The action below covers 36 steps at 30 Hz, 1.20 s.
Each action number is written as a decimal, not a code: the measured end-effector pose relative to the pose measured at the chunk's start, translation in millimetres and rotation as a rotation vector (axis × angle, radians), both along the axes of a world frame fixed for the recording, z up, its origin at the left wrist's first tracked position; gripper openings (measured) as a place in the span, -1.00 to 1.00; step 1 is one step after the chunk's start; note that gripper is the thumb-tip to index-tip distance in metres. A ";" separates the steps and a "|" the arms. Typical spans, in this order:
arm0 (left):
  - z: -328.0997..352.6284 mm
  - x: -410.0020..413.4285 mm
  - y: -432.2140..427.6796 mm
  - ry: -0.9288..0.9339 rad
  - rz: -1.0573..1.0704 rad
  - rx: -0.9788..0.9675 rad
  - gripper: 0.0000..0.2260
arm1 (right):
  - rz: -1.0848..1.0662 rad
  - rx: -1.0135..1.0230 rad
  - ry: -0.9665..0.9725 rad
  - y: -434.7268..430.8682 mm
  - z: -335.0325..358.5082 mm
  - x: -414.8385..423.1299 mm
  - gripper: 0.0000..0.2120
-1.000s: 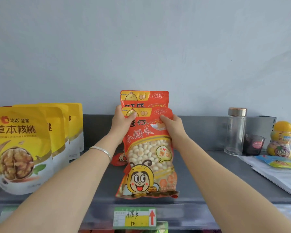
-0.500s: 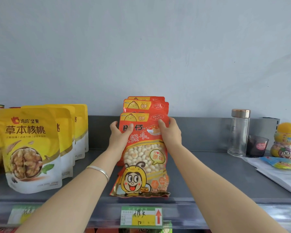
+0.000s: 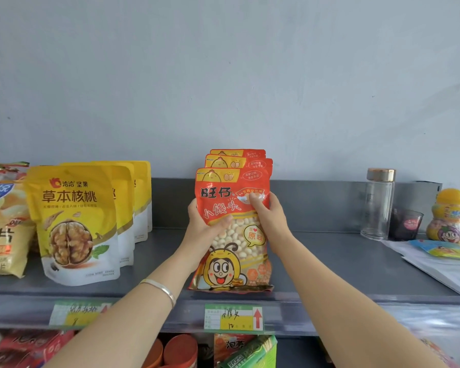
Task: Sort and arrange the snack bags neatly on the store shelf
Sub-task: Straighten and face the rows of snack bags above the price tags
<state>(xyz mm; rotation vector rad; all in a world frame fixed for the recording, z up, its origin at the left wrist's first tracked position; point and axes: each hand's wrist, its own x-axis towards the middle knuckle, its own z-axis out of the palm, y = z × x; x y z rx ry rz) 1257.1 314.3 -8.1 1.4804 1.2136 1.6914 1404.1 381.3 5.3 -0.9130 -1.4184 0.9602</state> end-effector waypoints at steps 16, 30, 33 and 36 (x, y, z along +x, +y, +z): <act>-17.6 -20.0 -5.0 0.072 -0.097 -0.102 -0.29 | -0.114 -0.103 -0.123 -52.2 -24.2 -3.5 -0.45; -16.1 -17.5 -20.2 0.273 -0.095 -0.056 -0.07 | -0.306 -0.069 -0.288 -60.7 -28.1 -7.2 -0.40; -15.4 -22.9 -23.8 0.239 -0.084 -0.104 -0.01 | -0.400 -0.031 -0.383 -64.0 -26.3 -8.1 -0.37; -15.4 -29.3 -23.4 0.264 -0.024 -0.116 -0.14 | -0.508 0.021 -0.498 -70.7 -21.4 -8.8 -0.38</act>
